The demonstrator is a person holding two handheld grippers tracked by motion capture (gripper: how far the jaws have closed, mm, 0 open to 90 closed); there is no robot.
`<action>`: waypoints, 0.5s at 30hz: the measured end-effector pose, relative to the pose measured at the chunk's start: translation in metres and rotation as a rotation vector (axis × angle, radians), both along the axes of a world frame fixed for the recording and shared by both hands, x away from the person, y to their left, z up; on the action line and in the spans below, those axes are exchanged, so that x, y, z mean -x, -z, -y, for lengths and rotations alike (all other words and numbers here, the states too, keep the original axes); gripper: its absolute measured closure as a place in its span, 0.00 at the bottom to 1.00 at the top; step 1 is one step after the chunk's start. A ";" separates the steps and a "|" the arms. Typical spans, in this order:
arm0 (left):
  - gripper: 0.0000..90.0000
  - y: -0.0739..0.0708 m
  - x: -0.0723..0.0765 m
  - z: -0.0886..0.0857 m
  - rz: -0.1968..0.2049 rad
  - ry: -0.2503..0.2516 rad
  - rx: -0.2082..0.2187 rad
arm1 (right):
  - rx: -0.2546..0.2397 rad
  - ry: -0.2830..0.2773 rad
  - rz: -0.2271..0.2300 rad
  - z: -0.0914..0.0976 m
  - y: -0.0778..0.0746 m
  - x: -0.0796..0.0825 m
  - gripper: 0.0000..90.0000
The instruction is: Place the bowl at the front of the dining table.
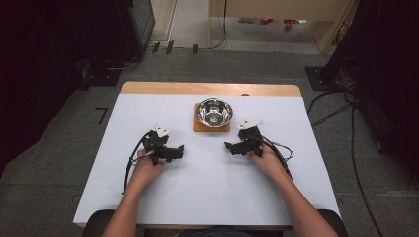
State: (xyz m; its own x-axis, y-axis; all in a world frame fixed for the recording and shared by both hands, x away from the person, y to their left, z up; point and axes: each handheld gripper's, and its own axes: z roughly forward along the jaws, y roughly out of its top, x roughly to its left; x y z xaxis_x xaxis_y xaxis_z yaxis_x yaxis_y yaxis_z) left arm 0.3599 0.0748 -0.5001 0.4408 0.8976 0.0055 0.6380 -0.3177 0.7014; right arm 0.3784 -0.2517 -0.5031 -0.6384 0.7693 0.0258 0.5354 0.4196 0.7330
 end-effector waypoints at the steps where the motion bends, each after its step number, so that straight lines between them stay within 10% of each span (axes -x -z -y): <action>1: 0.00 0.000 0.000 0.000 0.000 -0.001 -0.001 | 0.002 0.002 0.001 0.000 0.000 0.000 0.13; 15: 0.00 0.000 0.000 0.000 0.000 0.000 0.000 | 0.006 0.004 -0.002 -0.001 0.000 0.001 0.13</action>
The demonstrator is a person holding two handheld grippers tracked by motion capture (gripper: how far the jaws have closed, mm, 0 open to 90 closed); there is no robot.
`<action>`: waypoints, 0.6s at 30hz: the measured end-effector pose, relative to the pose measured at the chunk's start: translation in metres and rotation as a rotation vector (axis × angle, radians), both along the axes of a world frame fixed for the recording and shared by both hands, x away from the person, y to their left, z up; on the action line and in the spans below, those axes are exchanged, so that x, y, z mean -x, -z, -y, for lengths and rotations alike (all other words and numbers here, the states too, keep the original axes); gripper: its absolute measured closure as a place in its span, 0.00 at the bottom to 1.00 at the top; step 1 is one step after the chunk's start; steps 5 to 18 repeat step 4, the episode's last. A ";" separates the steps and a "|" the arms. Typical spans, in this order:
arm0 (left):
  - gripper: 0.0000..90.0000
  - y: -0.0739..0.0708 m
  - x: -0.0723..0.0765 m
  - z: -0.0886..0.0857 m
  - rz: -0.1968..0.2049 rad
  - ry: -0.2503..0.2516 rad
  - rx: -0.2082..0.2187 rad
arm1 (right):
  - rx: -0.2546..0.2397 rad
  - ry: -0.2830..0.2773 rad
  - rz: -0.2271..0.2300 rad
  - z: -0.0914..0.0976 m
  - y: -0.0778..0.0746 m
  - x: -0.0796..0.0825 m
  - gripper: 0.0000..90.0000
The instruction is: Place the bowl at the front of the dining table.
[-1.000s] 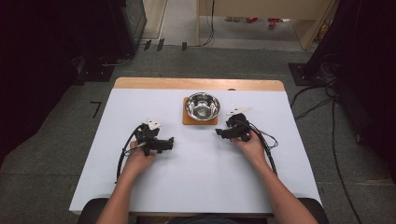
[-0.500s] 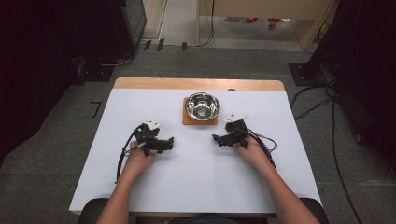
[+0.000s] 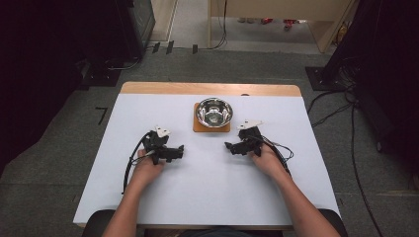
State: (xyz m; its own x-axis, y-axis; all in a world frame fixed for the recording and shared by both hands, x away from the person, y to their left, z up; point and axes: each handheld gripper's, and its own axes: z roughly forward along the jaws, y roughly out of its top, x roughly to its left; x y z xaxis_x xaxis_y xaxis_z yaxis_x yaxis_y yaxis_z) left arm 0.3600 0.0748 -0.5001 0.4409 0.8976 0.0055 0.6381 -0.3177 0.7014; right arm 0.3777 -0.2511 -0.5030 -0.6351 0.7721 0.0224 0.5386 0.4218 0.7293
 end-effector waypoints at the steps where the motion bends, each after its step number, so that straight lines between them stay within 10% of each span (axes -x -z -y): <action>1: 0.00 0.000 0.000 0.000 0.000 0.000 0.000 | 0.000 0.000 0.000 0.000 0.000 0.000 0.13; 18: 0.00 0.000 0.000 0.000 0.000 -0.001 0.000 | 0.000 0.000 0.000 0.000 0.000 0.000 0.13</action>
